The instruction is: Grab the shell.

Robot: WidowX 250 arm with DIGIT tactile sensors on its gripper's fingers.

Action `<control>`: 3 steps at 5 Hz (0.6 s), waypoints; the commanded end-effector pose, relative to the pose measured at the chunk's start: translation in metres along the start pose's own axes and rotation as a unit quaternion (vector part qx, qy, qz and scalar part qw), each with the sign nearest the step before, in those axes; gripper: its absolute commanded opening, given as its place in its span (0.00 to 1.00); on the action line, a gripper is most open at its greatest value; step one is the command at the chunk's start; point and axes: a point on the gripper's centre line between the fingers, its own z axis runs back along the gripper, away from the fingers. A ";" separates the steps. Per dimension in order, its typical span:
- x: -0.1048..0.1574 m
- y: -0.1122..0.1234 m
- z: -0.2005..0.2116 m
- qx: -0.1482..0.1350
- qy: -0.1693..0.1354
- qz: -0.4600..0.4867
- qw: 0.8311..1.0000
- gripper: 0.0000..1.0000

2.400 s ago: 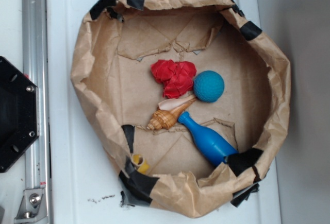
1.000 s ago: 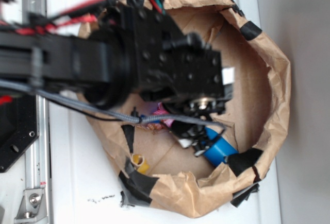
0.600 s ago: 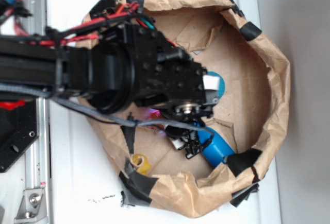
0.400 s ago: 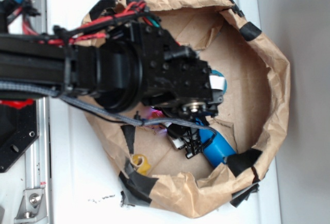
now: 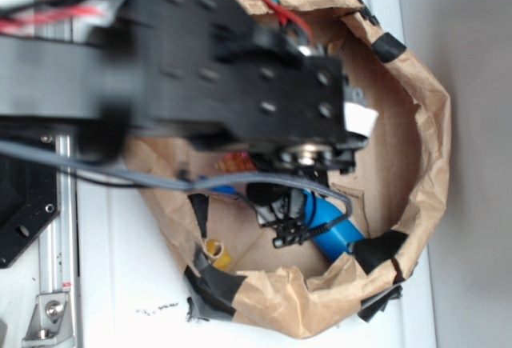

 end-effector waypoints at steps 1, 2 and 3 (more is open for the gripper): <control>0.017 0.010 0.071 0.035 -0.070 -0.036 0.996 0.00; 0.003 0.004 0.068 0.036 -0.061 -0.045 0.996 0.00; -0.003 0.003 0.067 0.038 -0.054 -0.048 0.997 0.00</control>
